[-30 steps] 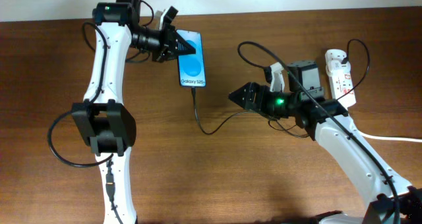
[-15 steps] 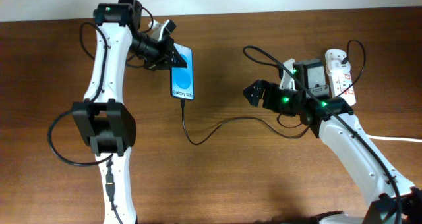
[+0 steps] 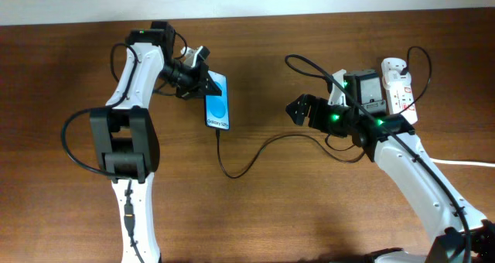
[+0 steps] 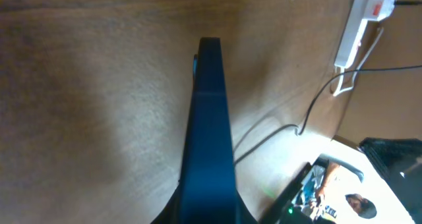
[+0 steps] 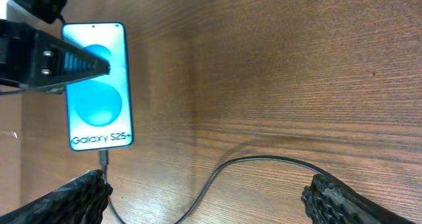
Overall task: Plug charger to phone and switch on socket
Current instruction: 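Lower the plugged phone flat onto the table with the left gripper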
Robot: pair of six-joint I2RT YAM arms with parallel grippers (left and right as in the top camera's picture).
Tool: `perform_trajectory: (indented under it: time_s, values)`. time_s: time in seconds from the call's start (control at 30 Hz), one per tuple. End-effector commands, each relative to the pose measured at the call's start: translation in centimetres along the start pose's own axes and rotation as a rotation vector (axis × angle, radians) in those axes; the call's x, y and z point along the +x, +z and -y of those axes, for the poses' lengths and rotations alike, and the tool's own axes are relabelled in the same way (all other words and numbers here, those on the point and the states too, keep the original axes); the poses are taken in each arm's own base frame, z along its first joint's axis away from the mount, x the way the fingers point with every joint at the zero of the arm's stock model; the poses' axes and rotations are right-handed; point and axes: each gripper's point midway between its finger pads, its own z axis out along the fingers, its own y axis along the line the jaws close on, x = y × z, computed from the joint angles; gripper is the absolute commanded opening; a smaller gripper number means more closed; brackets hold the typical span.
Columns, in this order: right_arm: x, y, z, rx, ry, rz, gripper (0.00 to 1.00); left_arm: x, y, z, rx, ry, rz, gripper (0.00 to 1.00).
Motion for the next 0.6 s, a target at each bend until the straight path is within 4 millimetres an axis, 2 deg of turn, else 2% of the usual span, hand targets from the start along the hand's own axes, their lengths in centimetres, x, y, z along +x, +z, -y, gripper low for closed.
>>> perform_trajectory:
  time_s: [0.0, 0.1, 0.3, 0.5, 0.57]
  values:
    - [-1.1, -0.7, -0.6, -0.003, -0.027, 0.038, 0.98, -0.2, 0.6, -0.6, 0.014, -0.042, 0.014, 0.00]
    - [-1.1, -0.7, -0.6, -0.003, -0.027, 0.038, 0.98, -0.4, 1.3, -2.3, -0.043, -0.079, 0.025, 0.00]
    - [-1.1, -0.7, -0.5, 0.000, -0.027, 0.039, 0.98, -0.5, 2.1, -3.9, -0.090, -0.087, 0.025, 0.00]
    - [-1.2, -0.7, -0.5, 0.003, -0.028, 0.041, 0.99, 0.0, 3.9, -5.8, -0.090, -0.130, -0.018, 0.00]
    - [-1.2, -0.7, -0.5, 0.003, -0.027, 0.041, 0.98, 0.0, 4.0, -5.8, -0.090, -0.132, -0.020, 0.00]
